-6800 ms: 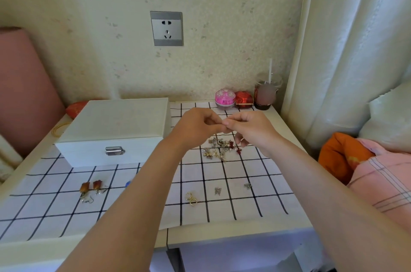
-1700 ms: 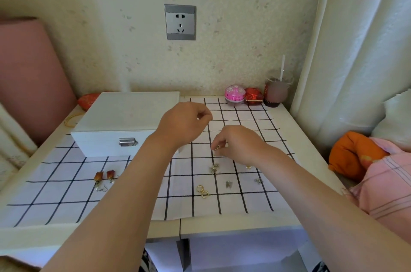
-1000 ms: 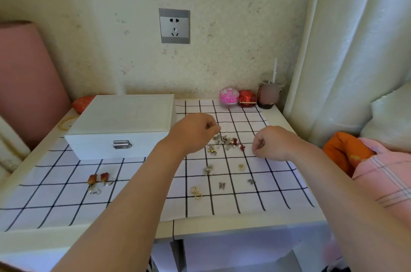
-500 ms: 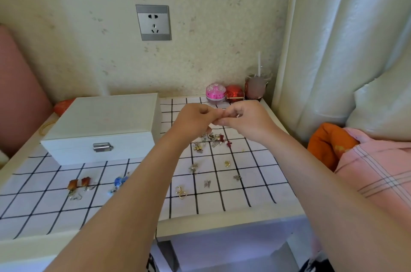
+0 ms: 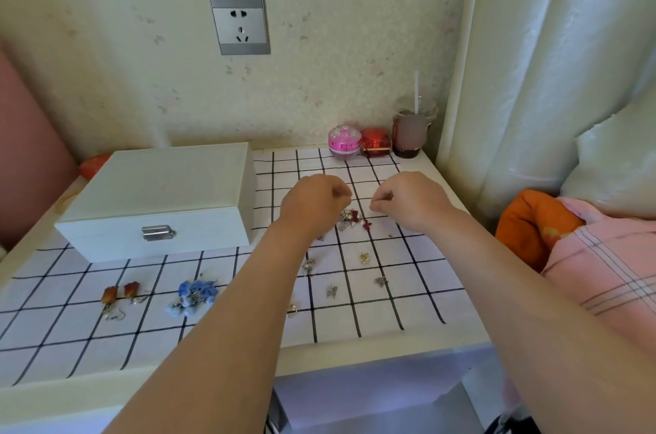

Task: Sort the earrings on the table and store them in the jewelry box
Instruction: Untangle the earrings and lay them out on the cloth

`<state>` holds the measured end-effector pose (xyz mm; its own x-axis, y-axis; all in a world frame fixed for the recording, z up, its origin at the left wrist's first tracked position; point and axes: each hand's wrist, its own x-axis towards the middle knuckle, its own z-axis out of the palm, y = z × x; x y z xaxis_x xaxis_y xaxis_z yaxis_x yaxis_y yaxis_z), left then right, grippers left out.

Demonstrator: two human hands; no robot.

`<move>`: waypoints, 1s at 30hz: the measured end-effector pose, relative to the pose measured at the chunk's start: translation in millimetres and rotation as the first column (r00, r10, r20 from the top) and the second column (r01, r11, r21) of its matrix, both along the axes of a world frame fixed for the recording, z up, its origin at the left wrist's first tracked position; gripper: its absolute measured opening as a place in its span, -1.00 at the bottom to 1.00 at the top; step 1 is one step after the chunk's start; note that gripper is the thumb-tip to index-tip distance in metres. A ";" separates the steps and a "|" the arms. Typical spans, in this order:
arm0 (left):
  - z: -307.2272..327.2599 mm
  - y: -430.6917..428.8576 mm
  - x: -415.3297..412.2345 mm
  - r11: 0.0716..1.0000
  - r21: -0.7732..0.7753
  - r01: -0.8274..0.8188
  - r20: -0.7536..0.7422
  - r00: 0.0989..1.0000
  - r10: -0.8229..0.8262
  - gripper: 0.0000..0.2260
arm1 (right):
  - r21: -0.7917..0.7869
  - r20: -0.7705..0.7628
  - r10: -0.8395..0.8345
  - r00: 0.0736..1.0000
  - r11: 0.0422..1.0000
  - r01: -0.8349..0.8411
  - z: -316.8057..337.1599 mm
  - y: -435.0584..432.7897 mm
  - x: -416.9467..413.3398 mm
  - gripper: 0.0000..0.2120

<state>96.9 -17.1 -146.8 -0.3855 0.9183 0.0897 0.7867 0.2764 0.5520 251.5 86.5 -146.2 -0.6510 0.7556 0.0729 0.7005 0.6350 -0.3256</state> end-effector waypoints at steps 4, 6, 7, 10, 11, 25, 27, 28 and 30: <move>-15.3 2.5 -3.9 0.998 -0.015 0.068 -0.032 0.997 -0.068 -0.85 | -0.007 0.056 -0.010 0.998 1.000 0.011 -4.9 3.2 0.0 -0.90; -21.0 3.3 -2.6 0.996 0.005 0.093 -0.080 0.992 -0.093 -0.78 | -0.009 0.061 -0.005 0.998 1.000 0.006 -5.9 5.0 -0.3 -0.88; -22.8 3.9 -1.4 0.995 0.018 0.102 -0.110 0.989 -0.100 -0.76 | -0.011 0.062 -0.002 0.998 1.000 0.003 -6.3 6.0 0.2 -0.85; -25.7 6.1 2.3 0.995 0.043 0.093 -0.155 0.984 -0.085 -0.81 | -0.016 0.010 -0.005 1.000 1.000 0.005 -6.1 10.1 2.7 -0.77; -26.0 7.2 3.2 0.995 0.051 0.081 -0.163 0.984 -0.072 -0.83 | -0.009 -0.023 -0.009 1.000 1.000 0.009 -5.1 11.0 3.7 -0.76; 1.3 4.2 -9.7 0.984 0.178 0.011 0.212 0.976 -0.049 -0.95 | -0.049 0.116 0.129 0.985 0.991 -0.124 1.4 -15.2 -8.3 -0.88; 4.7 1.5 -11.6 0.980 0.200 -0.005 0.258 0.965 -0.047 -0.96 | -0.064 0.114 0.133 0.985 0.990 -0.126 1.4 -14.6 -10.3 -0.90; 5.9 0.2 -12.8 0.978 0.207 -0.016 0.298 0.953 -0.048 -0.96 | -0.068 0.111 0.132 0.985 0.990 -0.125 1.2 -14.2 -10.7 -0.91; 8.3 -2.6 -14.4 0.977 0.209 -0.037 0.402 0.914 -0.052 -0.96 | -0.076 0.074 0.130 0.989 0.989 -0.124 0.8 -13.3 -10.3 -0.89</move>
